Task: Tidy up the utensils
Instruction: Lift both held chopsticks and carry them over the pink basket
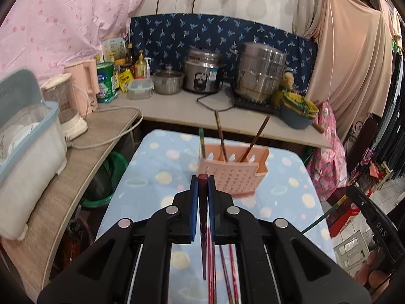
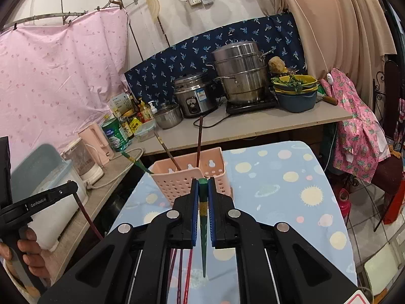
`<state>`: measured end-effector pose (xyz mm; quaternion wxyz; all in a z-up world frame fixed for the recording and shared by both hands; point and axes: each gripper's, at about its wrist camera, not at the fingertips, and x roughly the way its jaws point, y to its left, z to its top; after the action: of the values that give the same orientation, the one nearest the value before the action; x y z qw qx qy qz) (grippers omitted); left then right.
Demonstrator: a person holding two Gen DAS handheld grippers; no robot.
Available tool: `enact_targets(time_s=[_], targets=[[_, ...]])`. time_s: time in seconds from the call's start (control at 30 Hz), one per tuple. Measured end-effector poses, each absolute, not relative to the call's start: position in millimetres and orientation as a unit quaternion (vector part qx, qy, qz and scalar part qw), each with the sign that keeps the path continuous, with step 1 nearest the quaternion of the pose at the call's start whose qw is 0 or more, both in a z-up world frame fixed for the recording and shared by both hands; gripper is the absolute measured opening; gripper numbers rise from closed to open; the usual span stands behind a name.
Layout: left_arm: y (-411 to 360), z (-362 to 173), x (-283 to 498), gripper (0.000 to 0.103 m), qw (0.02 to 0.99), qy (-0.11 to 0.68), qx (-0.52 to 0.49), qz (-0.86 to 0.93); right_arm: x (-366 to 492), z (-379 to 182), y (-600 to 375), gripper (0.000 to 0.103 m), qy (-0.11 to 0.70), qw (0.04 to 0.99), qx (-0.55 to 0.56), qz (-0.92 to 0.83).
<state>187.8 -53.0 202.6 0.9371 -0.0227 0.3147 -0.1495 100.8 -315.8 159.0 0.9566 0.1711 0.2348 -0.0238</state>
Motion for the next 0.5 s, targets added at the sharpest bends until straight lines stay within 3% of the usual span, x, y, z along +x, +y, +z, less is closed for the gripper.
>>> enact_targets(time_s=[0.5], targets=[[-88.3,295.6,274.2,0.007,0.964,0.214,-0.051,-0.148,197.4,248.2,-342.0,0.007,0.135,0.968,0.209,0.004]])
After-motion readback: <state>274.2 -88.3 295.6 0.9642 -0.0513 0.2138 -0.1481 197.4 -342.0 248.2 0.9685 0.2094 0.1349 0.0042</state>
